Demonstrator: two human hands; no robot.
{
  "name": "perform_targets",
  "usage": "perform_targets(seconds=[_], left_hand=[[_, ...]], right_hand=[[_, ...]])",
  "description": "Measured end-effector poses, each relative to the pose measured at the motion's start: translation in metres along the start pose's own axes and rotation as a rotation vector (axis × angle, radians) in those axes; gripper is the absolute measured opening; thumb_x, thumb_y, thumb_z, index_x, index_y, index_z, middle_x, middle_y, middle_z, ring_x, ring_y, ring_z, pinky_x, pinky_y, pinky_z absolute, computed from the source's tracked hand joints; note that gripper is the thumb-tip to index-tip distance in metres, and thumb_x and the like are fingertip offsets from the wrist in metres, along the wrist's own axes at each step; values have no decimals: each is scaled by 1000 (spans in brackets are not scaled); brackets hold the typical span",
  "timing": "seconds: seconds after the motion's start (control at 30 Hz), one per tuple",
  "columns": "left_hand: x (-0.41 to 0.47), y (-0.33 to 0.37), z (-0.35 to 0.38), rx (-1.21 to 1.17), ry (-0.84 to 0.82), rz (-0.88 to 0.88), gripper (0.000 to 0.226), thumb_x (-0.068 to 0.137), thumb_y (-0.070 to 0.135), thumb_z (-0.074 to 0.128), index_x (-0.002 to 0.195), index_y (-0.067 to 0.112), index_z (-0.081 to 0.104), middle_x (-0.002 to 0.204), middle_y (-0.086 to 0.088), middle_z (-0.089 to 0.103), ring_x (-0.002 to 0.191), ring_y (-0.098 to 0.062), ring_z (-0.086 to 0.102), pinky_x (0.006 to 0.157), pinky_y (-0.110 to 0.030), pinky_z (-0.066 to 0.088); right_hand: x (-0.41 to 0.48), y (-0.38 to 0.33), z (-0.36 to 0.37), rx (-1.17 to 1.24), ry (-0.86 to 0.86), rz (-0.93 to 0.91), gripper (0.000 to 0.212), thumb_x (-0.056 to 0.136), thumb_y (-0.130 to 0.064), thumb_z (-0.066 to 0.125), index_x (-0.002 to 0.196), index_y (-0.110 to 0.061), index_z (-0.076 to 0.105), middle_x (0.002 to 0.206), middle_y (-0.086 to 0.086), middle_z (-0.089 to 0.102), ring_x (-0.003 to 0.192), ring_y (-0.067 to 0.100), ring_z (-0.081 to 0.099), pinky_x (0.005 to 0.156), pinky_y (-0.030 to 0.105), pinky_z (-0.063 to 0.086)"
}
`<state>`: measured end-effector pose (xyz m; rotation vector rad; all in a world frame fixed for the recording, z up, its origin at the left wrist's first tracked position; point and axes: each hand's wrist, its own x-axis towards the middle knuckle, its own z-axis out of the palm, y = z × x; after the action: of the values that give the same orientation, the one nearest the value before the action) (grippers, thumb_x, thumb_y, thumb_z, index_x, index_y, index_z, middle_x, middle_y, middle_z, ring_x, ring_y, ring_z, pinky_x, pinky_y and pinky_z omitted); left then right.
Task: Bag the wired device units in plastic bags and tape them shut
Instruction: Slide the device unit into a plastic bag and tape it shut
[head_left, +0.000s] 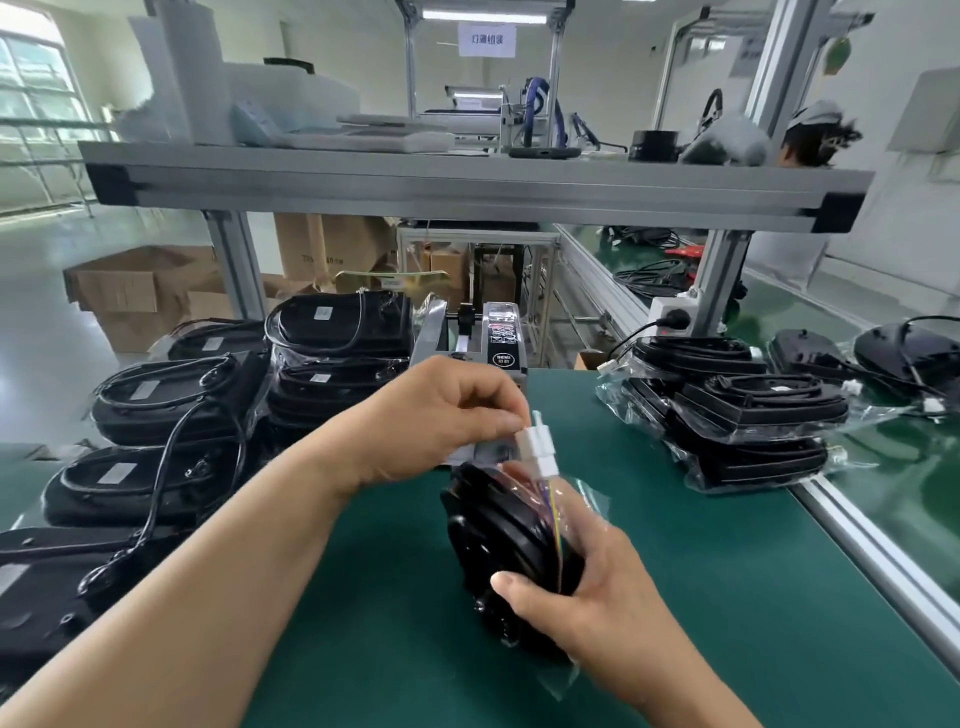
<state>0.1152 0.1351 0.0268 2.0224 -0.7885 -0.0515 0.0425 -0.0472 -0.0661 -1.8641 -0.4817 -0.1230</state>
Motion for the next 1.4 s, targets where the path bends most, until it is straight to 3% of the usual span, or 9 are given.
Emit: perform_targets(seconds=[0.13, 0.27, 0.43, 0.67, 0.87, 1.07, 1.23, 1.3, 1.4], left_hand=[[4, 0, 2, -255, 103, -79, 21, 95, 12, 59, 82, 1, 71, 89, -7, 72, 88, -16, 65, 82, -25, 55], [7, -29, -12, -405, 527, -242, 19, 92, 20, 62, 81, 17, 78, 92, 0, 76, 92, -13, 70, 80, -33, 54], [16, -90, 16, -742, 718, -683, 7, 91, 17, 66, 86, 16, 71, 67, 2, 67, 56, -8, 63, 54, -23, 51], [54, -113, 36, -1005, 741, -864, 21, 95, 14, 63, 74, 13, 61, 41, 9, 53, 31, 0, 46, 36, -12, 38], [72, -112, 36, -1033, 873, -904, 10, 92, 11, 64, 86, 15, 58, 52, 6, 58, 32, -1, 50, 44, -17, 37], [79, -110, 42, -988, 1025, -864, 20, 86, 5, 68, 72, 11, 55, 41, 4, 56, 36, -5, 53, 43, -19, 40], [76, -106, 55, -856, 1131, -762, 17, 83, 8, 64, 69, 11, 55, 56, 2, 54, 44, -9, 46, 45, -19, 38], [65, -96, 53, -898, 1054, -725, 20, 85, 9, 65, 68, 13, 55, 50, 5, 50, 40, -7, 43, 43, -19, 38], [29, -68, 43, -1019, 727, -578, 20, 88, 12, 68, 73, 18, 57, 53, 8, 49, 40, -3, 44, 42, -17, 42]], right_hand=[[-3, 0, 1, -2, 63, -6, 63, 74, -18, 72, 113, -65, 55, 102, -15, 74, 91, 4, 70, 79, 10, 50], [-1, 7, 6, 9, 246, 17, 72, 74, -13, 77, 109, -71, 53, 96, -19, 74, 87, 2, 69, 72, 3, 46], [13, 12, 5, -23, 400, 44, 82, 75, -4, 81, 96, -78, 50, 89, -33, 69, 81, -11, 64, 69, -2, 41], [15, 18, 12, -25, 365, 58, 56, 75, -2, 81, 119, -33, 65, 92, -23, 73, 86, -7, 67, 74, 1, 43], [16, 18, 7, 4, 387, 76, 59, 74, 1, 80, 116, -37, 63, 92, -24, 73, 85, -8, 67, 73, -1, 42], [16, 18, 10, -10, 363, 99, 66, 74, -4, 82, 127, -36, 60, 96, -24, 73, 90, -9, 67, 85, 10, 48], [15, 18, 10, 1, 360, 107, 66, 74, -2, 81, 130, -31, 60, 95, -26, 72, 88, -11, 66, 78, 0, 43], [14, 18, 6, 16, 344, 108, 63, 75, -2, 80, 129, -30, 61, 96, -22, 74, 89, -8, 67, 79, 2, 45], [14, 21, 5, -21, 322, 103, 67, 74, -7, 82, 127, -40, 59, 97, -25, 73, 91, -9, 66, 80, 4, 45]])
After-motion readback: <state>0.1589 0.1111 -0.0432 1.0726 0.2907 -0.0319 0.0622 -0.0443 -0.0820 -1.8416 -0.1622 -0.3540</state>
